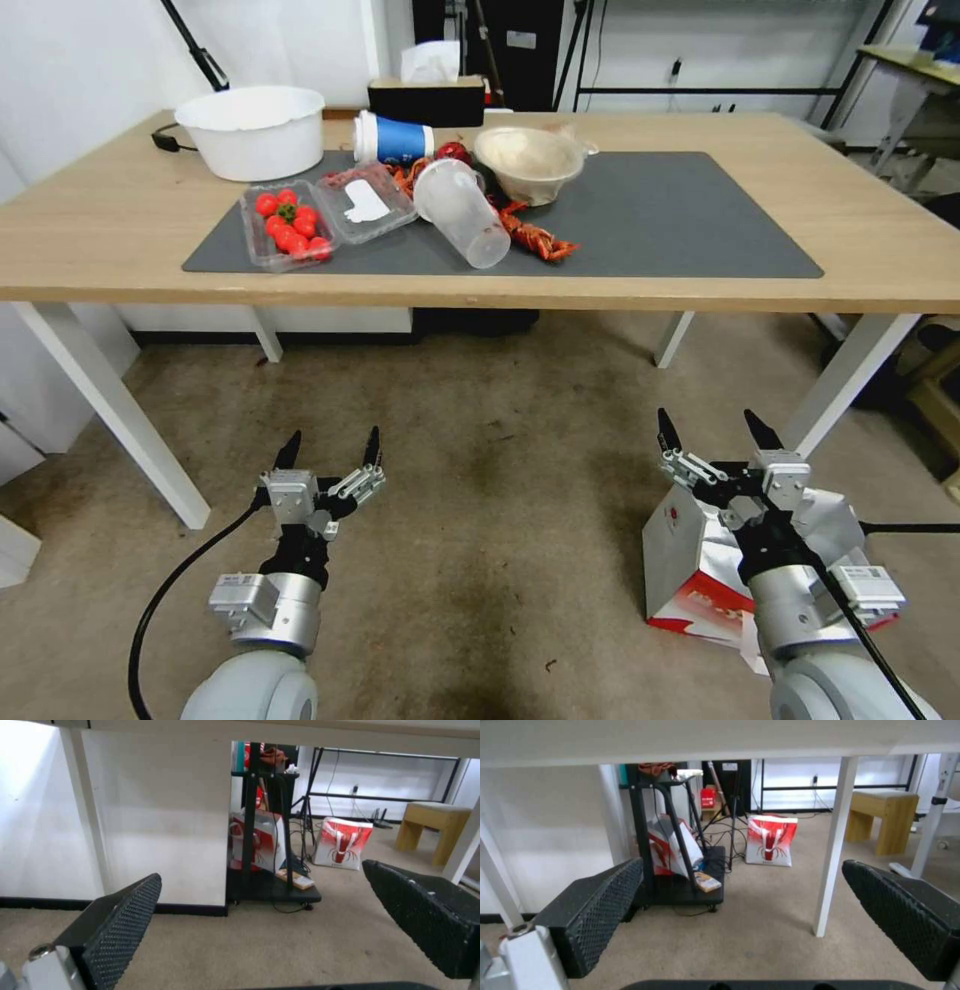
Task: Pick up the food delivery bag from the floor and place it on the table.
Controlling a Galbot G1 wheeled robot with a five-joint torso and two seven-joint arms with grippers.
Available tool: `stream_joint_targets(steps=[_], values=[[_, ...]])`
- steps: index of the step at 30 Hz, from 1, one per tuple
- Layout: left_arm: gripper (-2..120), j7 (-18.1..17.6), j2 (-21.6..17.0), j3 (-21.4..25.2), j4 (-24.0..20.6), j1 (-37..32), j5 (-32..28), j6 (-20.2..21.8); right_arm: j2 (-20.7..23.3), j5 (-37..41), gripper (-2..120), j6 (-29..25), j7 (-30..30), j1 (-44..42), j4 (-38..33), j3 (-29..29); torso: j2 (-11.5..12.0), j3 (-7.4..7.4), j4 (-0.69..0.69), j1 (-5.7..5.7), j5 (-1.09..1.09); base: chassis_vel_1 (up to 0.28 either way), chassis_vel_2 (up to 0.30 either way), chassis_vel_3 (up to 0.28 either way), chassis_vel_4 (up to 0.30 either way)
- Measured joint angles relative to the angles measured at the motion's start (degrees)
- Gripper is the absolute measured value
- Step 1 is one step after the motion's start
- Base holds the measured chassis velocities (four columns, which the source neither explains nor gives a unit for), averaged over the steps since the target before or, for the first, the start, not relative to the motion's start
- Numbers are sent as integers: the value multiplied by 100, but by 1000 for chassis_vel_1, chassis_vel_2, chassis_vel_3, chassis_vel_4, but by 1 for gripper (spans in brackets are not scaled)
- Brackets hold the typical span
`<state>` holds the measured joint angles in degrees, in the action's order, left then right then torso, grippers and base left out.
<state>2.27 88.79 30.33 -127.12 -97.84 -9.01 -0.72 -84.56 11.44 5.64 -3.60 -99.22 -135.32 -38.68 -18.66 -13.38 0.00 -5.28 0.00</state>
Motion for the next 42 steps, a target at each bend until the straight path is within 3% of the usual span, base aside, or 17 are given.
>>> stream_joint_targets(steps=[38, 42], values=[[100, -5, 12, 5, -26, -27, 16, -12, 100, 24, 100, -7, 1, -18, -9, -5, 832, 612, 0, 218, 0, 0, 0, 0, 0], [100, -3, 24, 6, -25, -28, 26, -12, 116, 38, 100, -7, 4, -10, 7, -10, 1033, 772, 0, 257, 0, 0, 0, 0, 0]])
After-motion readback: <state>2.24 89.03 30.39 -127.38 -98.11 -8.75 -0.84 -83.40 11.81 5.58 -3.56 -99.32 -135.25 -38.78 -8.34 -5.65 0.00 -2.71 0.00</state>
